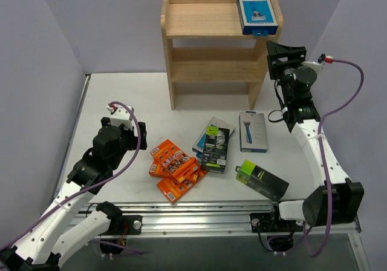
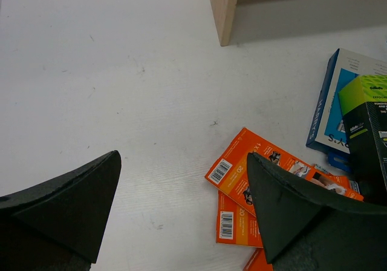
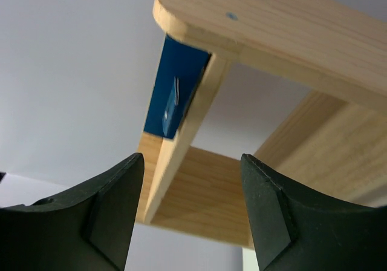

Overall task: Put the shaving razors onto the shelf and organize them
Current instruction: Place the shaving razor onto shelf

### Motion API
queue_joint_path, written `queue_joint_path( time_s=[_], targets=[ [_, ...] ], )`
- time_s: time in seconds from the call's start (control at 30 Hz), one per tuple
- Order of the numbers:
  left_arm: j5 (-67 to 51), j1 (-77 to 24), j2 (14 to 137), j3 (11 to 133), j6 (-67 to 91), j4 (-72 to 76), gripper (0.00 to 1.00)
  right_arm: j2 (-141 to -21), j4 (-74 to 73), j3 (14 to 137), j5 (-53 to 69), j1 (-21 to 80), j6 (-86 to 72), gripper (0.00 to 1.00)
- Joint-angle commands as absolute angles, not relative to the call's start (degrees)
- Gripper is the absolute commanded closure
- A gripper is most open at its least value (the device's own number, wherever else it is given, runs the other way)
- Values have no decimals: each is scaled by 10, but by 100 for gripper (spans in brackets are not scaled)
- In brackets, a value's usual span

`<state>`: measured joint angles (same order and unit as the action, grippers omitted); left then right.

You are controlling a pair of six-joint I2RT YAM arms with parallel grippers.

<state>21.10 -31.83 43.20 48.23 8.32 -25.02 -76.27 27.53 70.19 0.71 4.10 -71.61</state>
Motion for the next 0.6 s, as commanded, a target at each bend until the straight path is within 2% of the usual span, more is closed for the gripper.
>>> queue_joint_path(
  time_s=[0.0, 0.3, 0.57],
  targets=[
    [220, -321, 428, 485, 77, -237, 6, -679, 272, 639, 52, 39, -679, 40],
    [209, -322, 435, 486, 76, -236, 6, -495, 116, 406, 67, 42, -519, 34],
    [207, -322, 434, 485, 74, -236, 6, -546, 104, 296, 205, 60, -447, 34]
  ],
)
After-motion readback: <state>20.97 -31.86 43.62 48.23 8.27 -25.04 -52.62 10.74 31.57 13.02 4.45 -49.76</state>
